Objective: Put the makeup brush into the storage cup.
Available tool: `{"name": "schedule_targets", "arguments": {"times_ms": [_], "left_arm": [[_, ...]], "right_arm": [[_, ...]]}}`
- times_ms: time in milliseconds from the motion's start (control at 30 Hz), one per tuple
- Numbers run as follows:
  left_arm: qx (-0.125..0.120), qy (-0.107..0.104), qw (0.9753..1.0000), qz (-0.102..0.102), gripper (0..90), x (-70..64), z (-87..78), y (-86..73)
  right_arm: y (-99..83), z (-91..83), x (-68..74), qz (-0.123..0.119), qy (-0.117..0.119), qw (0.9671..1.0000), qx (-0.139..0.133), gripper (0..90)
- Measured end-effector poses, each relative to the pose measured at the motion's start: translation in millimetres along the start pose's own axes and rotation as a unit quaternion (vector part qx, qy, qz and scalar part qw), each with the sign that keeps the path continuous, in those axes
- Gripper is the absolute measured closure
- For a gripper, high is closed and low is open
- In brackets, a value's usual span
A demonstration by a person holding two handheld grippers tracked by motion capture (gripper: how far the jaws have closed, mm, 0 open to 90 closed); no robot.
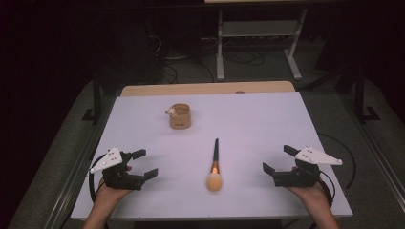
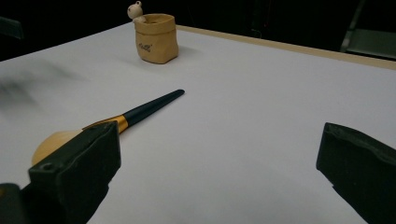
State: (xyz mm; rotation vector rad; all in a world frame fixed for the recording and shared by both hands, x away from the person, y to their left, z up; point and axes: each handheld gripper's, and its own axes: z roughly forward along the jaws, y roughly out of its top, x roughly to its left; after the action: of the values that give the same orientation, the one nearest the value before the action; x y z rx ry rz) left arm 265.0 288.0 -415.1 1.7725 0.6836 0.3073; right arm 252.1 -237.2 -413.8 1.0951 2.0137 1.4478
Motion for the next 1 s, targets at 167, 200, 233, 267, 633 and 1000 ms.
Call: {"name": "schedule_targets", "arguments": {"times_ms": [167,200,233,267,633,1000], "left_arm": [[0.003,0.0,1.0,-0.001,10.0,0.1,0.1,-0.9],[0.002,0.0,1.0,-0.001,10.0,0.0,0.1,-0.9],[0.002,0.0,1.0,-0.001,10.0,0.0,0.1,-0.9],[0.002,0.0,1.0,-0.001,10.0,0.0,0.1,-0.9],[0.004,-0.005,1.0,0.0,10.1,-1.2,2.2,-0.7],[0.006,-0.009,0.9999,-0.002,10.1,-2.8,4.3,-1.6]], "right_arm": [[0.4,0.7,0.4,0.002,0.0,1.0,0.001,0.0],[0.6,0.9,0.4,0.002,0.001,1.0,0.001,0.0],[0.6,0.9,0.4,0.002,0.001,1.0,0.001,0.0],[0.8,1.1,0.3,0.001,0.001,1.0,-0.001,0.0],[5.2,4.5,-2.7,0.006,0.001,1.0,-0.003,0.0],[10.4,13.7,-1.4,0.004,0.006,1.0,-0.001,0.0]]}}
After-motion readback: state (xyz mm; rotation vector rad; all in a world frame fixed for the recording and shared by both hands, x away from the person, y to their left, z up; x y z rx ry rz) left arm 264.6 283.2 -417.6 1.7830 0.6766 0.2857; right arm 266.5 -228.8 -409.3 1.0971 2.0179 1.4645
